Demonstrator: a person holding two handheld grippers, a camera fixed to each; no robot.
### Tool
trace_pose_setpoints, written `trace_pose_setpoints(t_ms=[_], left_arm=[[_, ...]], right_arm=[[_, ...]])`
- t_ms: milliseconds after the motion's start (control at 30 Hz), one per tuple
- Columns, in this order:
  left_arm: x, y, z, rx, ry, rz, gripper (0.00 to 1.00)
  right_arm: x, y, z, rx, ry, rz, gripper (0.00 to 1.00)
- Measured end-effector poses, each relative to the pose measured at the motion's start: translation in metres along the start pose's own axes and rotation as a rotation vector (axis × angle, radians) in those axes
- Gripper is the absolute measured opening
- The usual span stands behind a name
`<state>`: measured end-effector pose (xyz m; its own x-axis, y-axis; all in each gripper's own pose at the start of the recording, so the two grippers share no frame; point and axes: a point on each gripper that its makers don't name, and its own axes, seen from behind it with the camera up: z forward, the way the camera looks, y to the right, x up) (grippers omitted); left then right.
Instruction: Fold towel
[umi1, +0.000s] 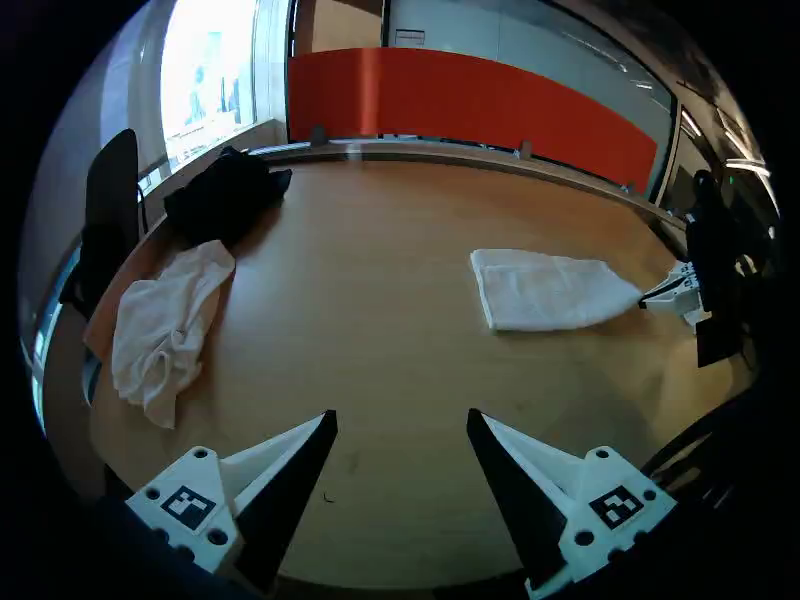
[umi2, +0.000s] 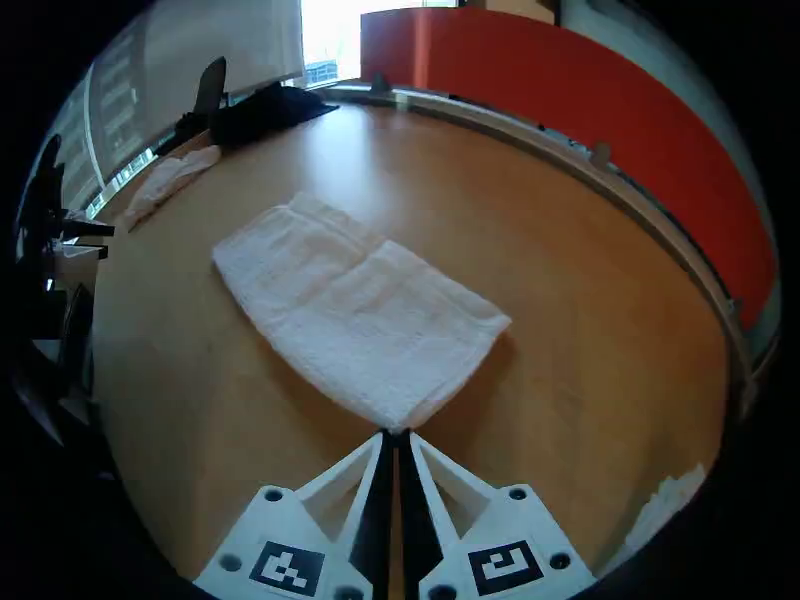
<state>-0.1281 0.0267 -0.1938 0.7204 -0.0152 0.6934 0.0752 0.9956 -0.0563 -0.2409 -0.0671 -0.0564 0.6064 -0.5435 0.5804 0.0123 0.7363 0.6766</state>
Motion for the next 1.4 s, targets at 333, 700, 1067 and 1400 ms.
trace_pose_setpoints(t_ms=[333, 700, 1067, 1400], left_arm=[[-0.001, 0.003, -0.001, -0.002, 0.004, 0.001, 0.97], [0.001, 0.002, -0.004, 0.006, 0.011, 0.004, 0.97], [-0.002, 0.002, -0.005, 0.014, 0.01, -0.008, 0.97], [-0.004, 0.005, -0.005, 0.01, 0.011, -0.014, 0.97]], right_arm=[[0.019, 0.002, -0.015, -0.008, 0.043, -0.013, 0.03], [0.079, -0.012, -0.023, 0.013, 0.121, -0.1, 0.03], [0.143, -0.046, -0.016, 0.076, 0.194, -0.205, 0.03], [0.166, -0.074, -0.002, 0.131, 0.202, -0.27, 0.03]])
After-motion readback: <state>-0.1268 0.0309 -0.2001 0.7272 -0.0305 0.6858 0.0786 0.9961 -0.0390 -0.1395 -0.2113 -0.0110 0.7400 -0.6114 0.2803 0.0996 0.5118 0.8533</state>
